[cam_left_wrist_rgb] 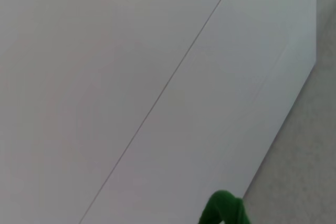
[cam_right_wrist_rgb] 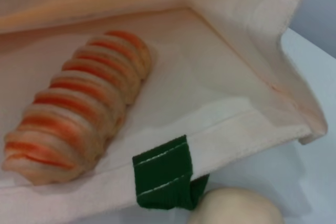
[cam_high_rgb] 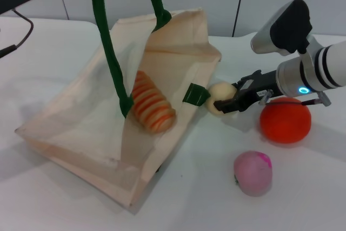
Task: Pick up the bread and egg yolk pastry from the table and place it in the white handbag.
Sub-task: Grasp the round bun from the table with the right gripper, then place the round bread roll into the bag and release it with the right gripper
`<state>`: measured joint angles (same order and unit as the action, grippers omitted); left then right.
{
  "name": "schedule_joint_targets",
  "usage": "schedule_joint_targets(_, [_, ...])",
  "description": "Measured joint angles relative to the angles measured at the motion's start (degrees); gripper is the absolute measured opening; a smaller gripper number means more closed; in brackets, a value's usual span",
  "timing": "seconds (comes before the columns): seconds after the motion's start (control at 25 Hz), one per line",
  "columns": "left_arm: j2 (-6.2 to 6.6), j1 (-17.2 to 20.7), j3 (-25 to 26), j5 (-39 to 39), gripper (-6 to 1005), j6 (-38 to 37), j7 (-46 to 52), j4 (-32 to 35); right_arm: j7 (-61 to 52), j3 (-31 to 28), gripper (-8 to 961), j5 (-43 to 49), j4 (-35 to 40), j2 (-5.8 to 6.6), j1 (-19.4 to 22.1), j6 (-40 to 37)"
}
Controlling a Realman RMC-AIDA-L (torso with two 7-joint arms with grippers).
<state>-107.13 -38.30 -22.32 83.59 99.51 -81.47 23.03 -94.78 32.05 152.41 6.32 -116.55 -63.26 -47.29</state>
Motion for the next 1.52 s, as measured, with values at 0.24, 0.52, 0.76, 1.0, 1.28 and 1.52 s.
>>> schedule_joint_targets(0.24, [0.0, 0.1, 0.0, 0.0, 120, 0.0, 0.0, 0.0, -0.1, -0.1, 638, 0.0, 0.0, 0.02, 0.2, -0.1])
schedule_joint_targets(0.52, [0.0, 0.3, 0.0, 0.0, 120, 0.1, 0.0, 0.0, -0.6, -0.2, 600, -0.1, 0.4, 0.09, 0.5, -0.3])
schedule_joint_targets(0.76, [0.13, 0.9, 0.0, 0.0, 119, 0.2, 0.0, -0.1, 0.6, -0.3, 594, -3.3, 2.9, 0.26, 2.5, -3.1])
schedule_joint_targets(1.0, [0.16, 1.0, 0.0, -0.2, 119, 0.0, -0.1, -0.1, 1.1, -0.3, 589, -8.6, 13.6, 0.24, 8.0, -13.2])
schedule_joint_targets(1.28, [0.18, 1.0, 0.0, -0.1, 119, 0.0, -0.1, -0.1, 2.4, 0.0, 581, -13.5, 23.4, 0.14, 13.1, -26.2])
schedule_joint_targets(1.52, [0.06, 0.6, -0.1, -0.2, 119, 0.0, -0.1, -0.1, 6.5, 0.8, 578, -16.4, 22.2, -0.25, 10.9, -31.5])
